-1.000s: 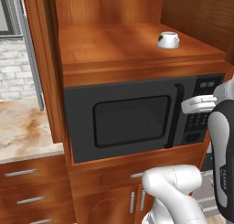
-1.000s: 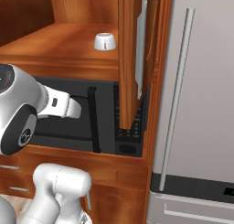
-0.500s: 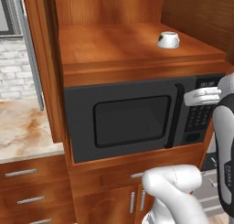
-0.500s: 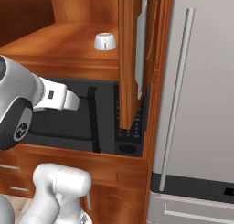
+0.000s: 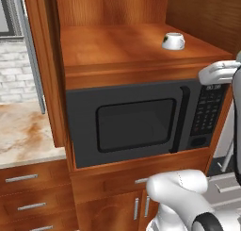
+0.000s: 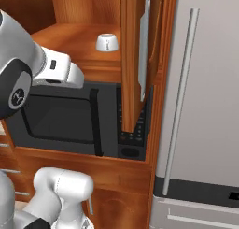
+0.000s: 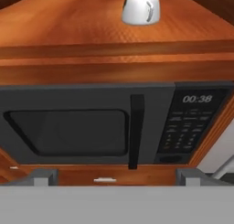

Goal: There is a tray on the dining counter. Grab the cup, mug, and pitcher and place them on the tray. The pitcher may be placed next to the tray if it cannot fit the tray.

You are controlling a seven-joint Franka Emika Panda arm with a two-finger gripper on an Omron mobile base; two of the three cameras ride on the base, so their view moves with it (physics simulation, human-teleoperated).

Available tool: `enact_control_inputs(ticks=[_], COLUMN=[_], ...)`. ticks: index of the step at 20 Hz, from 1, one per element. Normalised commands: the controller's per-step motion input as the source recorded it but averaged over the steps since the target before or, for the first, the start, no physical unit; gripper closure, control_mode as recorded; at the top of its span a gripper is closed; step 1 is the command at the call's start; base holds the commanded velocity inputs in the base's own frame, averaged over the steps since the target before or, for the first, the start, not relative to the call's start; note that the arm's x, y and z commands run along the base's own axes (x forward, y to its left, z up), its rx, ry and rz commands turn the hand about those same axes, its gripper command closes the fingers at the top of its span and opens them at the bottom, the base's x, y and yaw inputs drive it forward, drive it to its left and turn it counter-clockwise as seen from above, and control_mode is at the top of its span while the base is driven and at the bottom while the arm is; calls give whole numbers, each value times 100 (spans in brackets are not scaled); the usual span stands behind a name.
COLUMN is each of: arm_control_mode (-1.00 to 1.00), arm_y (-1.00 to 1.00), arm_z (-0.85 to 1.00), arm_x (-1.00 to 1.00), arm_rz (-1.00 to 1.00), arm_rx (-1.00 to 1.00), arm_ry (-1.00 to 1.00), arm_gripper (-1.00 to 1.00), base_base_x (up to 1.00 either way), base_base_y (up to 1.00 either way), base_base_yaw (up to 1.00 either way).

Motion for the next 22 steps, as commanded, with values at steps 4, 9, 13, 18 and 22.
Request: enact_control_inputs(ticks=[4, 9, 13, 18, 22], arm_control_mode=[-100, -100, -100, -100, -100], arm_y=[-25, -6, 0, 0, -9], arm_z=[0, 0, 0, 0, 0], arm_x=[43, 41, 39, 34, 31], arm_rz=[0, 0, 0, 0, -3], arm_rx=[-5, -4, 0, 0, 0], arm_ry=[0, -5, -17, -21, -6], arm_gripper=[-100, -100, -100, -100, -100], base_base_x=[0, 0, 0, 0, 0], base_base_y=[0, 0, 0, 0, 0], base_base_yaw=[0, 0, 0, 0, 0])
